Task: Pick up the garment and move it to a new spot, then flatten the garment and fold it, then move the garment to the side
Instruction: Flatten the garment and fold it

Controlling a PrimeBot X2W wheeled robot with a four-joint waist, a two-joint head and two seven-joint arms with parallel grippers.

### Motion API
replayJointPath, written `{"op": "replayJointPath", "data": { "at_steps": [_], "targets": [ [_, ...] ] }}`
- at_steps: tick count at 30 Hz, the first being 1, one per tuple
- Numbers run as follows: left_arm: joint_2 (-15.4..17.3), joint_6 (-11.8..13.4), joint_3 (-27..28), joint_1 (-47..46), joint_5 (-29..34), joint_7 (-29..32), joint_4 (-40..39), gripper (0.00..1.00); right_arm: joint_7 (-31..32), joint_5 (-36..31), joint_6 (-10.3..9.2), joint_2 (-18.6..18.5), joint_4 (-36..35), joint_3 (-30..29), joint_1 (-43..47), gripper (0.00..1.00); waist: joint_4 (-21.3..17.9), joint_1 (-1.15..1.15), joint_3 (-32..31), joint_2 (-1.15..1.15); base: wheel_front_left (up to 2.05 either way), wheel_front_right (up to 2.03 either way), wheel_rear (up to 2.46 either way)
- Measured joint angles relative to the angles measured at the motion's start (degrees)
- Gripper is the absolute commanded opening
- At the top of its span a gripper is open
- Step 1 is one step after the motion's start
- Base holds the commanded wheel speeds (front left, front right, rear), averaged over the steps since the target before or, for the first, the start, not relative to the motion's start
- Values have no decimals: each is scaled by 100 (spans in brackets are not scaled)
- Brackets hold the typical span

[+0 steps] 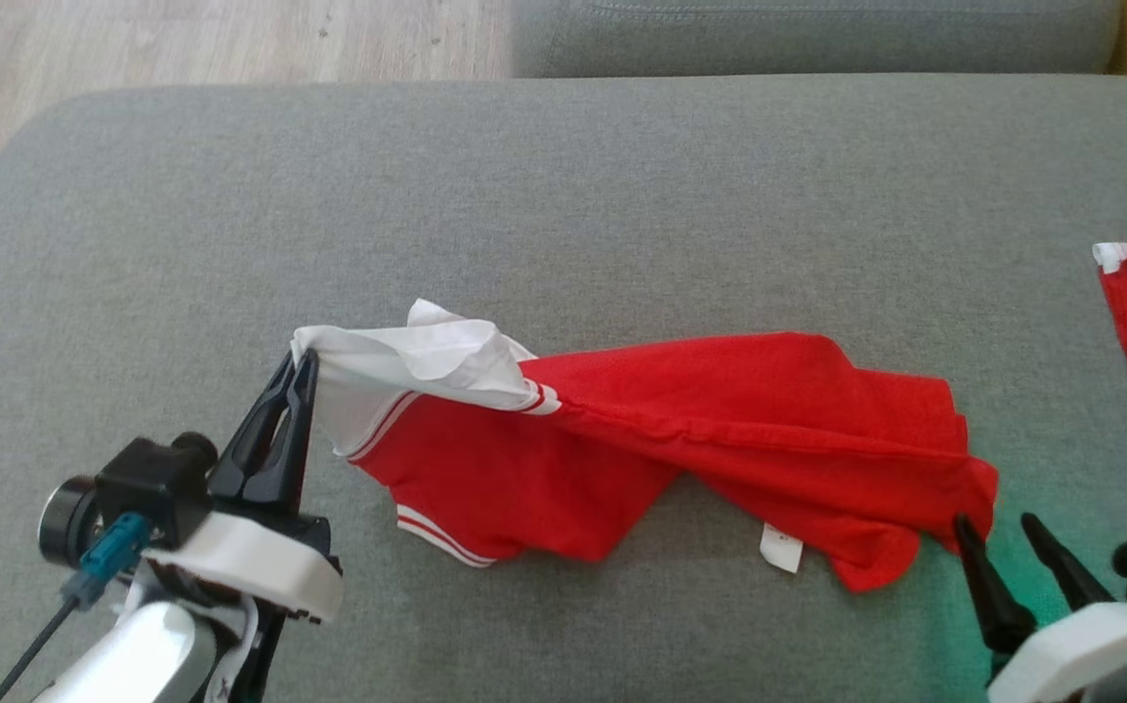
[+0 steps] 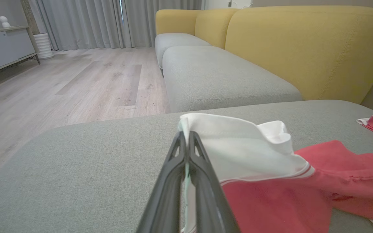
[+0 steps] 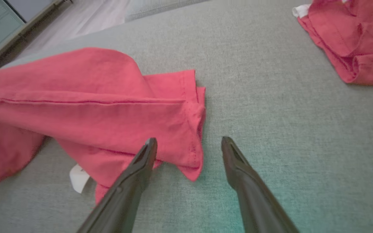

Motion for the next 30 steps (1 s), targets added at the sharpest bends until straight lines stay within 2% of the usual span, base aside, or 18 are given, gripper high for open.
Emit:
{"op": "replayJointPath", "data": {
  "at_steps": [3, 7, 19, 21, 24, 25, 27, 28, 30],
  "targets": [
    [3, 16, -1, 20, 0, -3, 5, 0, 240, 298, 0, 14, -421, -153, 154, 100, -2, 0, -31, 0, 0, 0, 0],
    [-2, 15, -18, 48, 0, -59, 92, 0, 458, 452, 0, -1, -638, -279, 147, 100, 45, 1, -29, 0, 0, 0, 0],
    [-192, -90, -159, -10, 0, -127, 318, 0, 657, 549, 0, -121, -318, -333, -121, 100, 301, 2, 84, 0, 0, 0, 0],
    [-226, -91, -168, -68, 0, -130, 326, 0, 638, 547, 0, -138, -252, -335, -164, 91, 327, 1, 116, 0, 0, 0, 0],
    [-254, -134, -168, -124, 0, -159, 366, 0, 603, 539, 0, -145, -123, -334, -174, 68, 342, 1, 170, 0, 0, 0, 0],
    [-263, -134, -168, -144, 0, -160, 380, 0, 599, 539, 0, -146, -96, -334, -177, 56, 344, 2, 191, 0, 0, 0, 0],
    [-269, -134, -166, -175, 0, -169, 394, 0, 597, 541, 0, -151, -59, -328, -209, 21, 343, 2, 235, 0, 0, 0, 0],
    [-272, -134, -166, -183, 0, -192, 404, 0, 587, 542, 0, -153, -34, -324, -252, 0, 341, 2, 253, 0, 0, 0, 0],
    [-274, -134, -164, -187, 0, -204, 421, 0, 491, 543, 0, -160, -14, -316, -339, 0, 328, 2, 283, 0, 0, 0, 0]
  ]
}}
